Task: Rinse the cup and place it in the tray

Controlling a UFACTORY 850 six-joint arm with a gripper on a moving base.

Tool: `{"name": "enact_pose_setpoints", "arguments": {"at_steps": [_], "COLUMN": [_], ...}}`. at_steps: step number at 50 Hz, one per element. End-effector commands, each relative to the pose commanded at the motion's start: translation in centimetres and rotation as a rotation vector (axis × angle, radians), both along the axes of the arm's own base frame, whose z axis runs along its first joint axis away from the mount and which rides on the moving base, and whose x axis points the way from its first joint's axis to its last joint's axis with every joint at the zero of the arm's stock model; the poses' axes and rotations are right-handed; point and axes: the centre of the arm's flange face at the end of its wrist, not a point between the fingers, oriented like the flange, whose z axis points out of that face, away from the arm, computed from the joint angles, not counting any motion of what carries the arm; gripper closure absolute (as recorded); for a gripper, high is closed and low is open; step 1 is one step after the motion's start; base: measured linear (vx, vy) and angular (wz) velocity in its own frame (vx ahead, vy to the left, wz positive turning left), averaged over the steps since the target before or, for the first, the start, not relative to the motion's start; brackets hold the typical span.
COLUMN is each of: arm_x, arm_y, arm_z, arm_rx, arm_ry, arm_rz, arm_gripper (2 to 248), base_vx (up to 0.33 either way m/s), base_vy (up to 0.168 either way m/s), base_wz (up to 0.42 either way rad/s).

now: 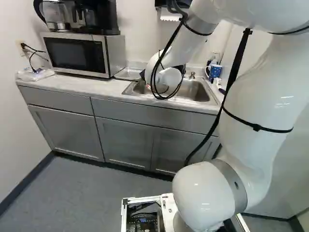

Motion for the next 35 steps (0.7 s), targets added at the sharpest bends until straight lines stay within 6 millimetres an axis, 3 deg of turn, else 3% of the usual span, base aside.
{"name": "enact_pose_setpoints", "arguments": {"at_steps": [35], "arm_x": [0.00], "arm_y": [0.00], "arm_z": [0.00], "arm_rx": [-0.360], "arm_ry": [-0.039], "arm_rz": [0.066], "arm_gripper": [129], "base_vx": [0.000], "base_vy": [0.000], "base_wz": [0.000]}}
